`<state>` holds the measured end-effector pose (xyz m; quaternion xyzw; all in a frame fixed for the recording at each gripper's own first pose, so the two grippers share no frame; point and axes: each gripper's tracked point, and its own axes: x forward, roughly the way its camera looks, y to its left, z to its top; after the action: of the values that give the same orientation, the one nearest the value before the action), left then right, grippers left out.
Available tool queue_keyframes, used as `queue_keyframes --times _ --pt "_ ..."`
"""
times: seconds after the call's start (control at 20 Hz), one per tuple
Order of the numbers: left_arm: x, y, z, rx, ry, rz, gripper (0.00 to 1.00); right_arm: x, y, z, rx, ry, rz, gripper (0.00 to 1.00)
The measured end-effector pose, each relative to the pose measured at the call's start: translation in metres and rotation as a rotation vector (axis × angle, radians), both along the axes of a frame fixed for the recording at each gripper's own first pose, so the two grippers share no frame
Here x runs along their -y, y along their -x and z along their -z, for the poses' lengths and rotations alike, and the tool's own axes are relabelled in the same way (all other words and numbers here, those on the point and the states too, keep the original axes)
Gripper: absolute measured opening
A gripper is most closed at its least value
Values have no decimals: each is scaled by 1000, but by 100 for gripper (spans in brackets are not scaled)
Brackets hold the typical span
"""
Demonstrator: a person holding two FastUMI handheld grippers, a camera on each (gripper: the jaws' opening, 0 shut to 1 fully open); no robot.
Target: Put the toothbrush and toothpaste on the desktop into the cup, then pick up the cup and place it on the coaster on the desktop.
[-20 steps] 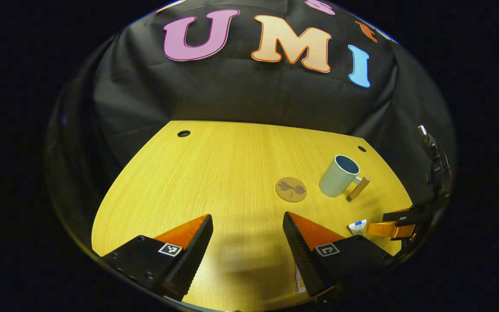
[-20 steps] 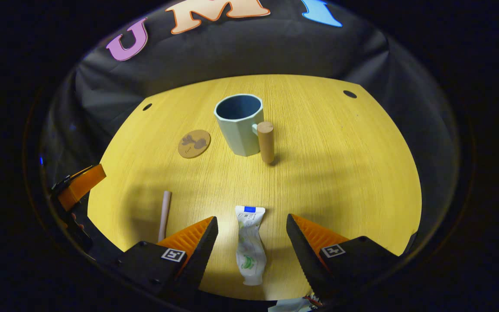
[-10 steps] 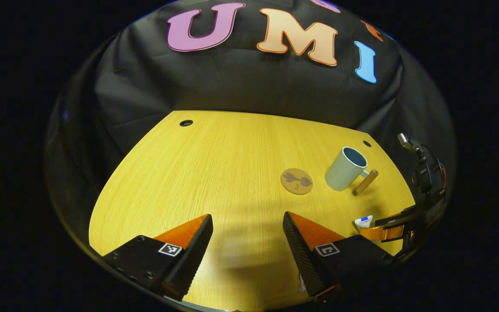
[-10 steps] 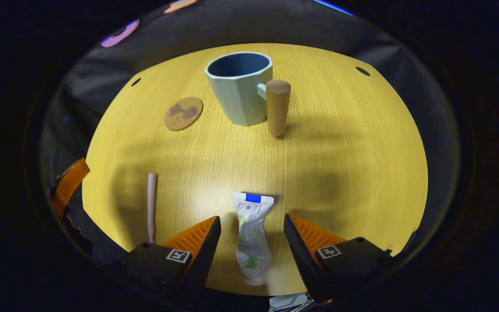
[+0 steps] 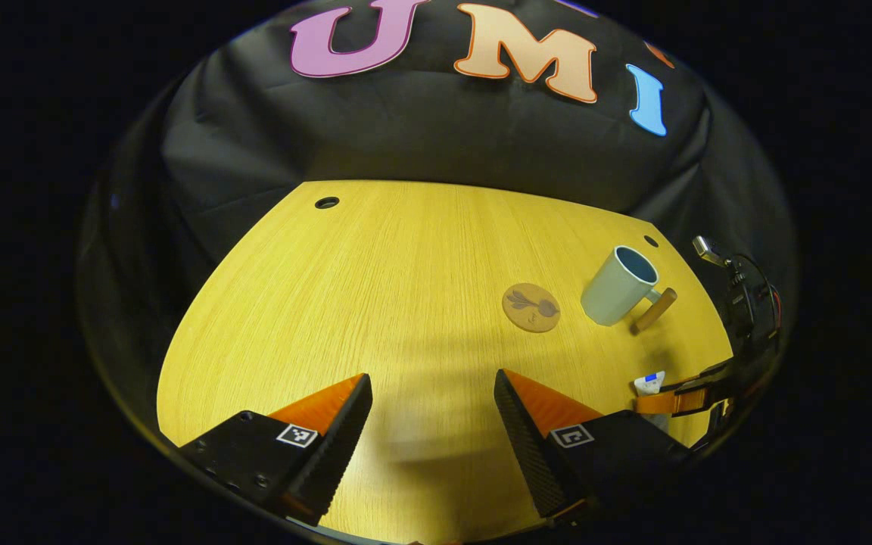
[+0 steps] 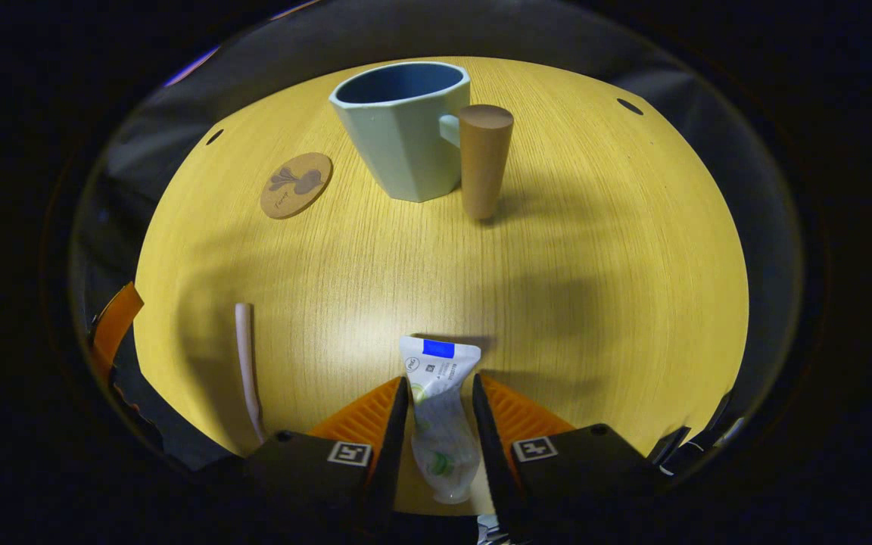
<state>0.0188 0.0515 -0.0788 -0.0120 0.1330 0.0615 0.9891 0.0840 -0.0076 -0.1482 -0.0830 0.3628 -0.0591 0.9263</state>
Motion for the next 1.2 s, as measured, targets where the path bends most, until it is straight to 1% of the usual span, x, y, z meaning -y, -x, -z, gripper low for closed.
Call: queue_keyframes --times 0.05,0.1,0.15,0.3,0.45,0.5,0.55,0.6,0.8,0.85,0.95,1.05,1.1,1.2 --pt "0 -1 2 -4 -1 0 95 0 1 2 -11 1 3 39" --pt "-1 -1 2 -5 -1 0 95 2 2 6 -25 10 11 39" --pt "-1 -1 2 -3 -2 -1 95 3 0 6 -18 11 14 45" --pt "-3 -3 0 0 -14 -1 95 3 0 4 -19 4 31 30" --pt "0 -6 2 -7 -12 9 94 2 1 3 -23 -5 30 23" --pt "1 -7 2 -12 -8 11 95 2 2 5 -34 -8 23 24" --pt "3 -7 5 -21 -4 16 95 2 3 3 -35 -10 21 20" --pt "4 -8 7 -39 -1 17 95 2 3 5 -31 -5 15 18" --pt "14 -7 22 -113 18 17 95 -1 2 1 31 -6 -38 17" --pt "16 -8 25 -132 23 15 95 -1 3 0 50 -19 -38 18" --pt "19 -9 29 -173 36 16 94 -2 4 0 82 -81 -22 18" --pt "22 -6 33 -210 50 28 94 -8 3 0 110 -182 -21 17" --pt "25 -7 36 -231 57 32 94 -9 3 -3 124 -212 -24 17" --pt "34 -6 47 -272 73 36 92 -7 4 -8 156 -225 -32 16"
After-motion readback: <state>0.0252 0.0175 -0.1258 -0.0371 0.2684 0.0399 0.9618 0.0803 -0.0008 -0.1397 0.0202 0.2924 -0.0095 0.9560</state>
